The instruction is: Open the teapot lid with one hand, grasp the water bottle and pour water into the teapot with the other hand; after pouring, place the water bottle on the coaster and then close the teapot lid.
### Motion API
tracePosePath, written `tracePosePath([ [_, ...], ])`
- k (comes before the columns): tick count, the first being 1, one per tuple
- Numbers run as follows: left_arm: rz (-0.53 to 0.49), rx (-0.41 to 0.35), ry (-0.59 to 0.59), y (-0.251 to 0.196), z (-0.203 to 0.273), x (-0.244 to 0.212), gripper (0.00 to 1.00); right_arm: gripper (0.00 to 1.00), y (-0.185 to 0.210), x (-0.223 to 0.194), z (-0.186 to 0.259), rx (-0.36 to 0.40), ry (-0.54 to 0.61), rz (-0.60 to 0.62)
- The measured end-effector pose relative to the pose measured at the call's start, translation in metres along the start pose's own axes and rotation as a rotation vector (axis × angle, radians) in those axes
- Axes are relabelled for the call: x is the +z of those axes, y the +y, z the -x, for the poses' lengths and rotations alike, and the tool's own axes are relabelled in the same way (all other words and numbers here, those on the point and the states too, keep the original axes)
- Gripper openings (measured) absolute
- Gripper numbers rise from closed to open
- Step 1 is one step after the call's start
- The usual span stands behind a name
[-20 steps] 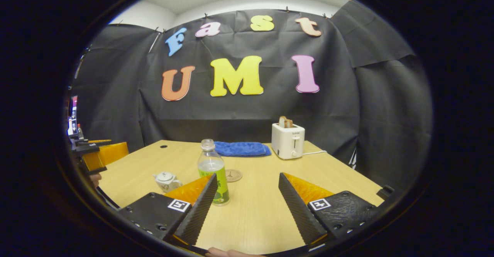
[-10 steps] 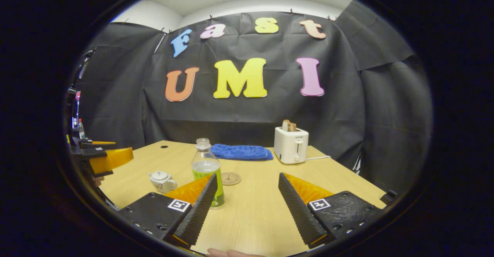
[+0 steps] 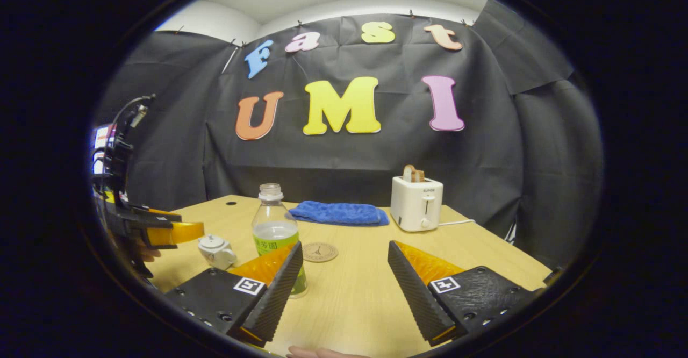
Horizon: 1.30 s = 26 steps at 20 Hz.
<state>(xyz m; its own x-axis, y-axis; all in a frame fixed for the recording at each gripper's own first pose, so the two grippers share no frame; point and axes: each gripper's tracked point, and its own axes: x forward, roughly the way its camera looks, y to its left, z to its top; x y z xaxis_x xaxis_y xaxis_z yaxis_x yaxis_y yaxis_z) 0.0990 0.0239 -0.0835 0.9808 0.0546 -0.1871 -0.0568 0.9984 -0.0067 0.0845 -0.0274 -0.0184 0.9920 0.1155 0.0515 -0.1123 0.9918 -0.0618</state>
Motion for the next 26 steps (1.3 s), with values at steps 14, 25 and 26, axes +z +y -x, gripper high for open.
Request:
tracePosePath([
  [14, -0.008, -0.024, 0.029, -0.013, -0.055, -0.017, 0.77, 0.96, -0.023, -0.032, -0.002, -0.003, 0.006, -0.116],
  [25, -0.006, -0.029, -0.045, -0.013, -0.051, -0.007, 0.14, 0.96, -0.012, -0.051, -0.012, -0.012, 0.019, -0.093],
  [26, -0.009, -0.023, -0.044, -0.012, -0.052, -0.007, 0.09, 0.96, -0.01, -0.051, -0.012, -0.011, 0.02, -0.09],
])
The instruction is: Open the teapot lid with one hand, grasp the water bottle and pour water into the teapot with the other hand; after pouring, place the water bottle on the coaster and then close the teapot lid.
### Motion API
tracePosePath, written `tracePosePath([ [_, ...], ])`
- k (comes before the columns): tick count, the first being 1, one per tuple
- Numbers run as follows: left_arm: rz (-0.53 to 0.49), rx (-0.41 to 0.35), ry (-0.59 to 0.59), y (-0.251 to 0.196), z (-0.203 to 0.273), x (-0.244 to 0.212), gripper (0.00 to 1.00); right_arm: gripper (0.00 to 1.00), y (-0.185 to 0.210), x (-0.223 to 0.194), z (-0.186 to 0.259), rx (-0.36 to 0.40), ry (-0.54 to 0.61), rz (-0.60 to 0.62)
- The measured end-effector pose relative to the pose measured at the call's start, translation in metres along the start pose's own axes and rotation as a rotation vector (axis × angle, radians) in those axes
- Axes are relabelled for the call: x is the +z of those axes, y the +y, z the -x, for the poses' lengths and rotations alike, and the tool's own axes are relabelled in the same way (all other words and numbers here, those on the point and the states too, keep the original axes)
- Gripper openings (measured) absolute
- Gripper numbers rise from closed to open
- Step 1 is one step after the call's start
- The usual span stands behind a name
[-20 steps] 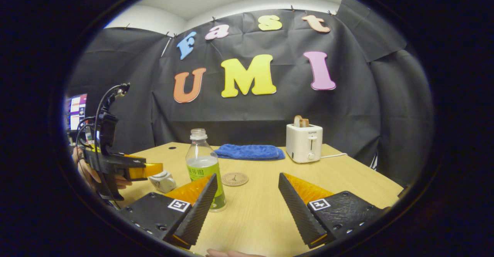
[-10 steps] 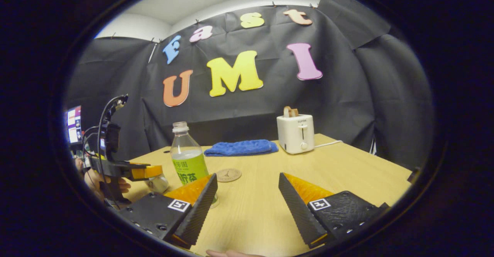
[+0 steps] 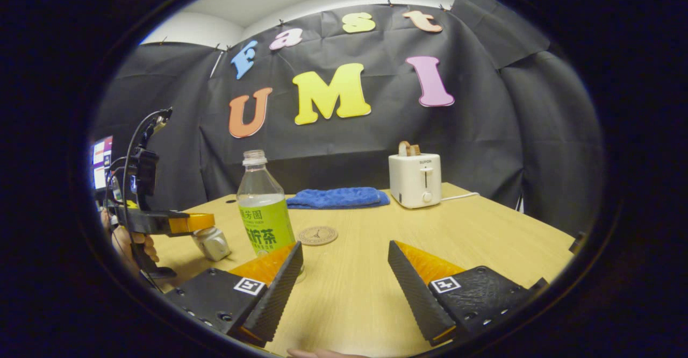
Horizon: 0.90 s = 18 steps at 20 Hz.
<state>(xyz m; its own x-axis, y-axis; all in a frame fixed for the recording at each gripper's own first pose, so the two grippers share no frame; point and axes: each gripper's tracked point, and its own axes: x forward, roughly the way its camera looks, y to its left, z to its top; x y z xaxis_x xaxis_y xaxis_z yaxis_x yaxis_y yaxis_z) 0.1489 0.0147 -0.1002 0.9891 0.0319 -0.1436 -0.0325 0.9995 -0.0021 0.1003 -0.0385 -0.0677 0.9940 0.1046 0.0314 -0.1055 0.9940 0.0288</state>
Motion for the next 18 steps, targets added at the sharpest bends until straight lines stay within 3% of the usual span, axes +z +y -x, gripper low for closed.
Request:
tracePosePath([
  [1, 0.001, 0.002, -0.001, 0.001, 0.0, 0.001, 0.08, 0.92, 0.003, 0.001, -0.001, 0.003, 0.001, 0.007],
  [18, 0.05, -0.068, -0.106, -0.002, 0.069, 0.064, 0.05, 0.95, 0.085, -0.016, -0.057, 0.102, 0.073, 0.056],
])
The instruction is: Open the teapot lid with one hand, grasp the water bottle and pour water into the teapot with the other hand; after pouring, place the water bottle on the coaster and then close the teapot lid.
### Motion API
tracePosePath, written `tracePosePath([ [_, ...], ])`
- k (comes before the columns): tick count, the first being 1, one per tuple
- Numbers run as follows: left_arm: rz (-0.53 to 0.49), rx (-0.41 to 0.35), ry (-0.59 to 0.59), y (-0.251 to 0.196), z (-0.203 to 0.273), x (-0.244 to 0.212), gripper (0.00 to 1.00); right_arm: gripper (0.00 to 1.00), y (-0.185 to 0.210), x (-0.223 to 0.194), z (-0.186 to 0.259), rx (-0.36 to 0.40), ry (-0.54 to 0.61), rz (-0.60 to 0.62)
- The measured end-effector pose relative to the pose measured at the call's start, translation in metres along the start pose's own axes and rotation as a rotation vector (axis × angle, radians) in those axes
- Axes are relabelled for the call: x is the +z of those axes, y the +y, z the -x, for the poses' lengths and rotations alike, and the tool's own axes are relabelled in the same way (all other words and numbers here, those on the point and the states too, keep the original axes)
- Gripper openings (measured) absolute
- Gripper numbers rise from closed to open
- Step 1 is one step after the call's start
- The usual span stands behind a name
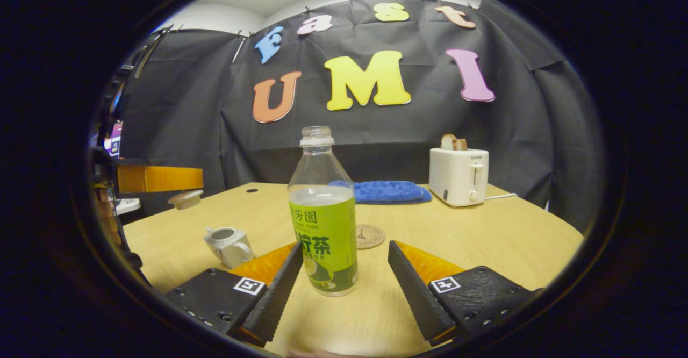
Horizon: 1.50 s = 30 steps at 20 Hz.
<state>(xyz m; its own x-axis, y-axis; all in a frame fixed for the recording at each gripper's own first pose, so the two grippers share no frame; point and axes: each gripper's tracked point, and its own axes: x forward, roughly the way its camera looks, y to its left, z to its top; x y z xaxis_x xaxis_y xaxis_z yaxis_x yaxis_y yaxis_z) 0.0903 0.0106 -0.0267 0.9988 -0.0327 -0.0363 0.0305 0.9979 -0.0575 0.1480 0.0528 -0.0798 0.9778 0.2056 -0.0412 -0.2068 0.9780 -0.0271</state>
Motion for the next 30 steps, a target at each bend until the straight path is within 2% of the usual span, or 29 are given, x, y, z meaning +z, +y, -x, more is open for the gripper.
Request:
tracePosePath([
  [5, 0.021, -0.009, 0.011, 0.002, 0.021, 0.011, 0.05, 0.96, 0.009, 0.001, -0.025, -0.012, 0.025, -0.019],
  [6, 0.009, -0.013, 0.013, 0.001, 0.026, 0.01, 0.05, 0.92, 0.007, -0.001, -0.028, -0.024, 0.031, -0.02],
  [7, -0.007, -0.013, 0.018, 0.0, 0.029, 0.01, 0.05, 0.95, 0.008, -0.001, -0.031, -0.025, 0.035, -0.027],
  [9, -0.027, -0.021, 0.021, -0.001, 0.036, 0.008, 0.05, 0.89, 0.012, 0.001, -0.035, -0.015, 0.026, -0.027],
  [10, -0.029, -0.028, 0.025, -0.002, 0.039, 0.006, 0.05, 0.75, 0.006, 0.0, -0.034, -0.038, 0.019, -0.016],
  [13, -0.037, -0.054, 0.055, -0.002, 0.047, -0.002, 0.05, 0.74, -0.001, 0.001, -0.026, -0.089, 0.024, 0.024],
  [16, -0.052, -0.044, 0.051, 0.01, 0.048, 0.002, 0.05, 0.73, -0.01, 0.004, -0.013, -0.167, 0.053, 0.12],
  [22, -0.068, -0.033, 0.037, 0.035, 0.057, 0.008, 0.05, 0.73, -0.017, 0.008, 0.0, -0.256, 0.126, 0.341],
  [26, -0.077, -0.01, 0.041, 0.06, 0.064, 0.01, 0.05, 0.73, -0.005, 0.003, -0.003, -0.27, 0.183, 0.483],
  [30, -0.05, -0.005, 0.043, 0.072, 0.065, 0.009, 0.05, 0.73, 0.005, 0.003, -0.01, -0.32, 0.194, 0.649],
])
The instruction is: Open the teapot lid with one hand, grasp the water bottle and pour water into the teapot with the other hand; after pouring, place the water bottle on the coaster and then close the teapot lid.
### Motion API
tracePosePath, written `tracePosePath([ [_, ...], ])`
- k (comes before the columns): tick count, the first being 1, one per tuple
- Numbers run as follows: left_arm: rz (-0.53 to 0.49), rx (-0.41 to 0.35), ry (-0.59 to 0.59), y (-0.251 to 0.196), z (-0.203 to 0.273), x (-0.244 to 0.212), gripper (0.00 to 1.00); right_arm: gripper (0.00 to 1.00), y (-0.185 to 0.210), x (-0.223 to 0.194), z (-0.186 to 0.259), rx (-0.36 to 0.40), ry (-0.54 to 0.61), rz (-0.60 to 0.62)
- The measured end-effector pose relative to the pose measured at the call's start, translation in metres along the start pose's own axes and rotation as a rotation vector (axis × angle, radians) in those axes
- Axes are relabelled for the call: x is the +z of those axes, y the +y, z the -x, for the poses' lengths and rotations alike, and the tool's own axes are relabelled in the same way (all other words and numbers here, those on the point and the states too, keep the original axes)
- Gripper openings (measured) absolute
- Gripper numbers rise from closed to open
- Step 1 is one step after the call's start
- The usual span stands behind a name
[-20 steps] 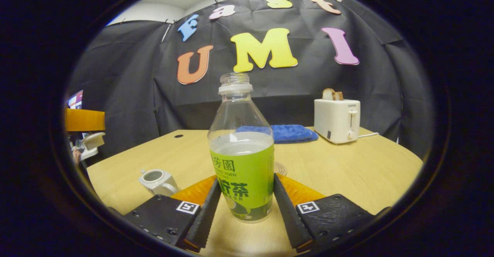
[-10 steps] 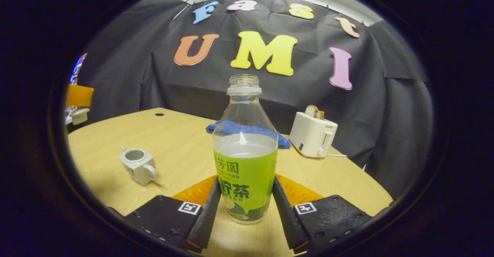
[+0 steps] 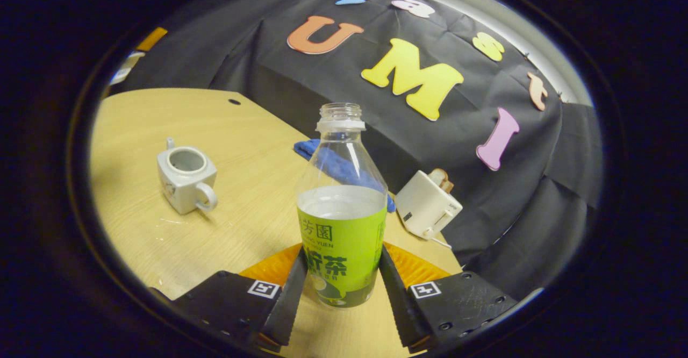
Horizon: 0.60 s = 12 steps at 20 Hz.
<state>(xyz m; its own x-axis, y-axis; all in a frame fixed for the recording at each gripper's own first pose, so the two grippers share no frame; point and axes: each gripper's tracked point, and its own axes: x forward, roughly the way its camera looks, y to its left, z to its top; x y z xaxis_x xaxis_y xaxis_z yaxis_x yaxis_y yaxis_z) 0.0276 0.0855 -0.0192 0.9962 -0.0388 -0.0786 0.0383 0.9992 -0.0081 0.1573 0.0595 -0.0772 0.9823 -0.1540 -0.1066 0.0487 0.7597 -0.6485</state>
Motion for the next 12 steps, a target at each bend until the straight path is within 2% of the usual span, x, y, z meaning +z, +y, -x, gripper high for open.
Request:
tracePosePath([
  [4, 0.003, -0.001, 0.003, 0.006, 0.002, -0.001, 0.05, 0.73, 0.015, 0.012, 0.001, -0.035, -0.021, 0.161],
  [8, 0.013, -0.004, -0.008, 0.008, 0.006, 0.003, 0.05, 0.73, 0.017, 0.022, -0.002, -0.105, -0.059, 0.364],
  [12, 0.01, -0.005, -0.023, 0.012, 0.011, 0.007, 0.05, 0.73, 0.015, 0.024, -0.005, -0.149, -0.067, 0.505],
])
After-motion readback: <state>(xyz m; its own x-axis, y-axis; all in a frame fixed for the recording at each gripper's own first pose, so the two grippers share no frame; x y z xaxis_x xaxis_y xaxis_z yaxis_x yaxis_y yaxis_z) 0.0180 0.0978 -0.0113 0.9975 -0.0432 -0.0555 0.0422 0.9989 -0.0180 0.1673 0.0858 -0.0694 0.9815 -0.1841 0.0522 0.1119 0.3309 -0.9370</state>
